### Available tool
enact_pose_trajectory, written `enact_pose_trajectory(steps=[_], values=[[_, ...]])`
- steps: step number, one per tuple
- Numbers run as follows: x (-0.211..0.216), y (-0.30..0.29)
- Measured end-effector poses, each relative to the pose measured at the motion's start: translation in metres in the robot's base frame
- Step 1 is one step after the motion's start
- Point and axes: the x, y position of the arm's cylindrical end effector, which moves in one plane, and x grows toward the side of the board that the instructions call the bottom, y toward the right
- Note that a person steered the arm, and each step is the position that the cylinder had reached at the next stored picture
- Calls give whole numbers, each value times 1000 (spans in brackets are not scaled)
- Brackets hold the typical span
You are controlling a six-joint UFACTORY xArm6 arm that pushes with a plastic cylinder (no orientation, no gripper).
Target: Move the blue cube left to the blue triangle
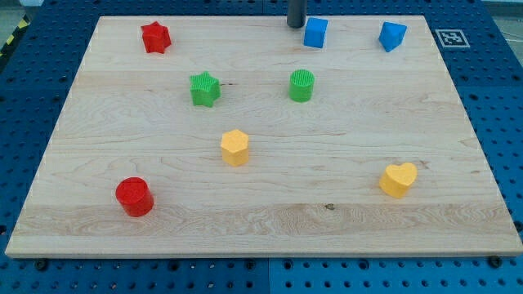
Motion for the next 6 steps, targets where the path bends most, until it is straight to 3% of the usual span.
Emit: enact_pose_trajectory(steps=[6], values=[[45, 50]])
